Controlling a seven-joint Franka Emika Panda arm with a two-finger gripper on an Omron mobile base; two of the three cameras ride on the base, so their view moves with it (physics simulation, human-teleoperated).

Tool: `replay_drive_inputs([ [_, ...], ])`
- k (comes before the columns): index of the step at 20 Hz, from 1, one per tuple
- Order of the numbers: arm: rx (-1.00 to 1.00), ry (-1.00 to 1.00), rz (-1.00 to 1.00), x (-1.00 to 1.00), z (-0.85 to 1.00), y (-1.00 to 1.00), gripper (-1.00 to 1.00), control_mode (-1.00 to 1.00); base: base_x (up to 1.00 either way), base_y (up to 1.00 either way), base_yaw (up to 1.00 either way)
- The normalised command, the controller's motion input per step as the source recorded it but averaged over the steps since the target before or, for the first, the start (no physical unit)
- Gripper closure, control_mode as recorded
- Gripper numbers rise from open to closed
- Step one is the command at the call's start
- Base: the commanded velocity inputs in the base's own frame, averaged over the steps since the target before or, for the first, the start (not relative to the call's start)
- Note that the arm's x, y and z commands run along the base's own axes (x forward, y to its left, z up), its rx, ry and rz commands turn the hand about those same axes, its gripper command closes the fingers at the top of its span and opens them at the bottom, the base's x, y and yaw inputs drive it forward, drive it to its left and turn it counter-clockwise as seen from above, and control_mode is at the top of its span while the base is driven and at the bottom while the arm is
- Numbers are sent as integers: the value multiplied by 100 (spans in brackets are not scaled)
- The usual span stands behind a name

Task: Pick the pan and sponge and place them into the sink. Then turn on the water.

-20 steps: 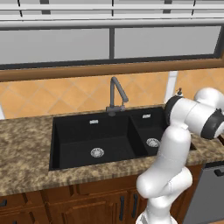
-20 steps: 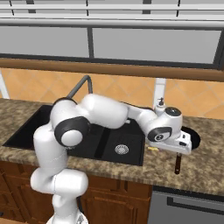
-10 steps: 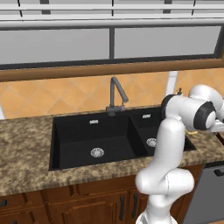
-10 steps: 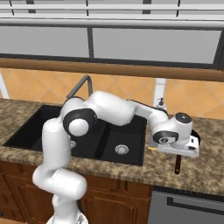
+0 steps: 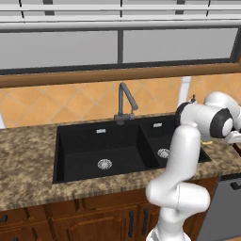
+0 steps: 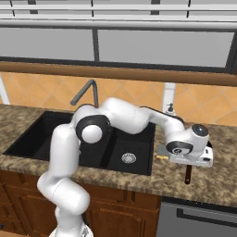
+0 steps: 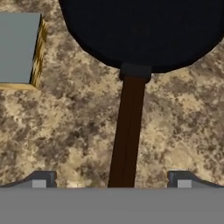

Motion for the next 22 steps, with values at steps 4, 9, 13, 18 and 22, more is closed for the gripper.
replay_drive_inputs([
  [4, 0, -8, 4, 17, -32, 0, -100, -100, 0, 0, 0],
  [9, 0, -8, 4, 14, -36, 0, -100, -100, 0, 0, 0],
  [13, 0, -10, 1, 13, -49, 0, 100, -100, 0, 0, 0],
  [18, 0, -7, 0, 14, -39, 0, 100, -100, 0, 0, 0],
  [22, 0, 0, 0, 3, -3, 0, 100, -100, 0, 0, 0],
])
